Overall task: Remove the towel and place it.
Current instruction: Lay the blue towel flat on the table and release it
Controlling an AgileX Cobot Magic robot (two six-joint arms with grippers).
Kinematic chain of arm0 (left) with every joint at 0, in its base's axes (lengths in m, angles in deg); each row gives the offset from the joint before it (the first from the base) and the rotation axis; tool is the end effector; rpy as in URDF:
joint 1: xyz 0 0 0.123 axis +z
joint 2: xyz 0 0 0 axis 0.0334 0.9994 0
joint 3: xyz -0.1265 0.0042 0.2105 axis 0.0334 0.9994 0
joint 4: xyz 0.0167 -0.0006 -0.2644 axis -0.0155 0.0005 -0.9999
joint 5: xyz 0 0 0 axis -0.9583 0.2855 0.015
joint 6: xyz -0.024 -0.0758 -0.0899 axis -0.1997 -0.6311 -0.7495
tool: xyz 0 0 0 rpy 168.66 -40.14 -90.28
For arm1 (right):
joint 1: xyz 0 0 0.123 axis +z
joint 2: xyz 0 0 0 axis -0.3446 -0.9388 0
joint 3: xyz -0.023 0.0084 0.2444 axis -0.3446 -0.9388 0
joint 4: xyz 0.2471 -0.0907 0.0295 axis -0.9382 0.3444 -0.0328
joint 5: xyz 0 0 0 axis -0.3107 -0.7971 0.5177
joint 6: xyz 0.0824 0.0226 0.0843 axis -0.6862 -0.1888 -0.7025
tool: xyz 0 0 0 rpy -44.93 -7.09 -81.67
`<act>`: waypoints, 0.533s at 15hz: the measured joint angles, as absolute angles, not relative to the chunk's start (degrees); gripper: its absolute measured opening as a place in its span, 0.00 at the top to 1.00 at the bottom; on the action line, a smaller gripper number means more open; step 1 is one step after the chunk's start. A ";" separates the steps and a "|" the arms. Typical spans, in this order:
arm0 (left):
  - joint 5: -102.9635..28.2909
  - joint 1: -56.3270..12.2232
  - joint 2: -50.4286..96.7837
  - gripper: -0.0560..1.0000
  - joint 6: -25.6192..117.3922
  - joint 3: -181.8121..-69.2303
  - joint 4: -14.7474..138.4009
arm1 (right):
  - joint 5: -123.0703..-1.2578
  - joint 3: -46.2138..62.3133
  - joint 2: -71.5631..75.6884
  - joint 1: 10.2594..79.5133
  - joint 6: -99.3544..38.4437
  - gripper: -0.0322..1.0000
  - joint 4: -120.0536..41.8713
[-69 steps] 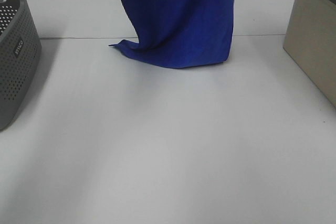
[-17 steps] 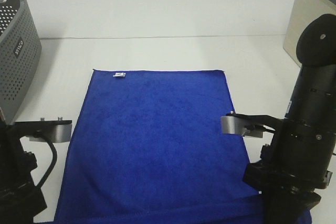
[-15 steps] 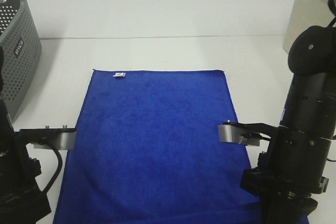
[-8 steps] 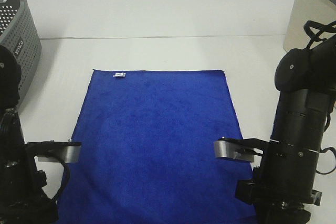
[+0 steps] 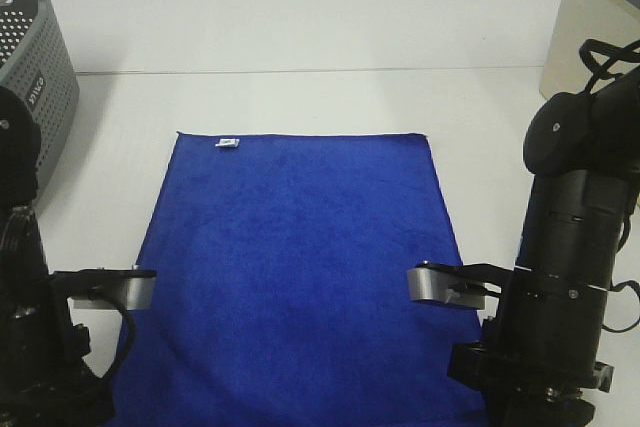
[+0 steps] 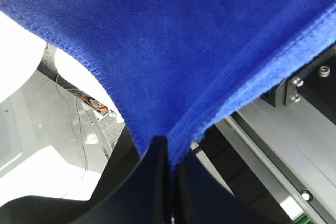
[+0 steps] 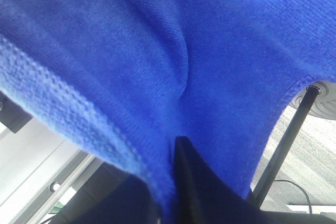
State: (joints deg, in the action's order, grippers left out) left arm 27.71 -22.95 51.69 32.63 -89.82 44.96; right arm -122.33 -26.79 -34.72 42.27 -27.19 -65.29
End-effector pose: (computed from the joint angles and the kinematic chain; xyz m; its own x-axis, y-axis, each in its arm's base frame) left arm 0.1687 -0.1407 0.0624 -0.7607 0.5030 0.4102 0.2865 0.8273 -0.4832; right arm 0.1724 0.1380 0.0370 -0.7301 -0.4985 0.4673 -0.2063 0.8128 0.5447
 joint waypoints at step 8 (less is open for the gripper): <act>27.82 -22.95 51.69 0.41 31.19 -89.82 44.96 | -122.33 -26.79 -34.49 42.27 -32.63 0.32 -64.31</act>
State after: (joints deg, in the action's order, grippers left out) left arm 27.82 -22.95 51.69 31.19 -89.82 44.96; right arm -122.33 -26.79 -34.49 42.27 -32.63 -64.31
